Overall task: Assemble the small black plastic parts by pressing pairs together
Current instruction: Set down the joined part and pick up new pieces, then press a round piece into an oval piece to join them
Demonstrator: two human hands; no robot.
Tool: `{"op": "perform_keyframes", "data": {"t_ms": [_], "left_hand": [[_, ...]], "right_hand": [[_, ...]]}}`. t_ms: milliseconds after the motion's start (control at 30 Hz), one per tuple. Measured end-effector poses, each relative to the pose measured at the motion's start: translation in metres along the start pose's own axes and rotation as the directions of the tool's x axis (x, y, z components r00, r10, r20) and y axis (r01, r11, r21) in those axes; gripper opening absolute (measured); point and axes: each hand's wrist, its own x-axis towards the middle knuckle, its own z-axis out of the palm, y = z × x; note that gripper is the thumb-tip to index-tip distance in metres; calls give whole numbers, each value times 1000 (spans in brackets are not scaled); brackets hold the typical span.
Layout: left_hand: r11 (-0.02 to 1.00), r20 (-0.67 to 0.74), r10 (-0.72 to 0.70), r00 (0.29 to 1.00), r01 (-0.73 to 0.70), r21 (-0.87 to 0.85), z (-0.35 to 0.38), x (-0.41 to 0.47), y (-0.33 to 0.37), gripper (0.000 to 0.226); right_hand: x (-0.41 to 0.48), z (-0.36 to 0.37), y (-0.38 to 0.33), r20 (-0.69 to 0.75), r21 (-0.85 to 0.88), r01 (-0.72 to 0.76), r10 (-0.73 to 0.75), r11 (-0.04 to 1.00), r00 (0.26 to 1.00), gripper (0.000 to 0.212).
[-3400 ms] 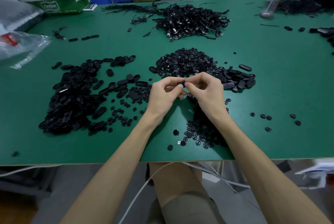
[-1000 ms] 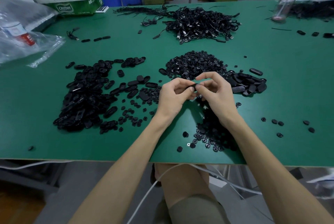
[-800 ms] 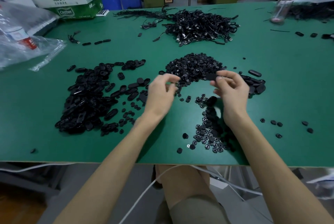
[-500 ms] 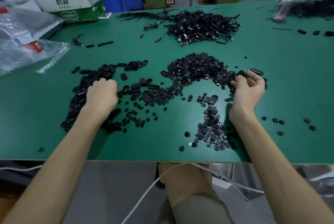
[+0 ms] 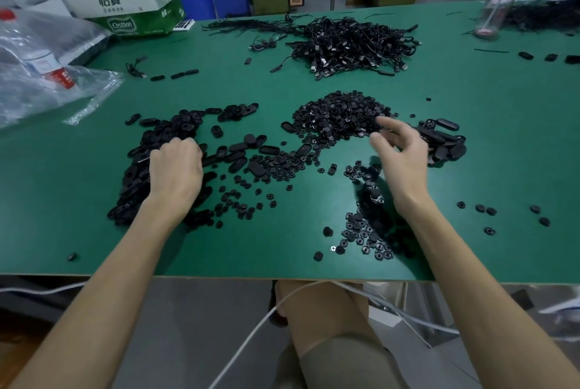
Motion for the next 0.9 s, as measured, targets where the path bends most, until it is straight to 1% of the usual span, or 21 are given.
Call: {"op": "perform_keyframes", "data": {"t_ms": [33,67,100,167,200,267,333,400,467,567,633,733,800,900], "left_hand": [[999,-40,-8,999,6,-49,1,0,3,20],[989,-58,-22,998,14,-148,0,-1,9,19],[964,-47,-29,998,16,-267,1,-3,17,18],[869,38,10,999,10,-495,1,-9,37,15],[797,85,45,995,16,-604,1,-11,48,12],[610,149,103,984,56,-790,3,-19,74,6],[448,153,133,979,78,-890,7,-26,100,6],[329,157,154,975,100,-939,9,-31,125,11],[226,178,176,968,136,-965,12,-35,144,9],[120,214,187,959,193,-974,16,-38,161,13],[94,235,190,953,220,-971,21,-39,164,11],[93,221,185,957,207,-974,26,-40,162,15],[86,211,183,960,199,-976,29,-41,161,19],[86,202,187,961,189,-978,33,-41,161,23]], "right_hand": [[-2,2,0,68,-62,39,-35,997,997,28],[-3,4,1,129,-118,79,-63,990,990,24],[-4,5,2,184,-178,118,-85,977,979,21],[-4,7,3,291,-305,187,-95,934,952,22],[-5,8,3,338,-358,210,-84,910,937,25],[-6,9,4,413,-436,257,-62,862,908,32],[-7,10,3,453,-491,304,-59,816,890,36],[-8,12,3,456,-526,336,-74,781,887,33],[-8,13,4,446,-541,345,-86,767,891,26],[-6,13,6,429,-523,337,-100,783,898,18],[-6,13,8,433,-521,340,-101,783,896,17],[-4,13,10,418,-507,331,-109,796,902,13],[-4,12,10,385,-436,295,-120,850,915,7],[-5,10,9,336,-336,281,-164,899,928,12]]}}
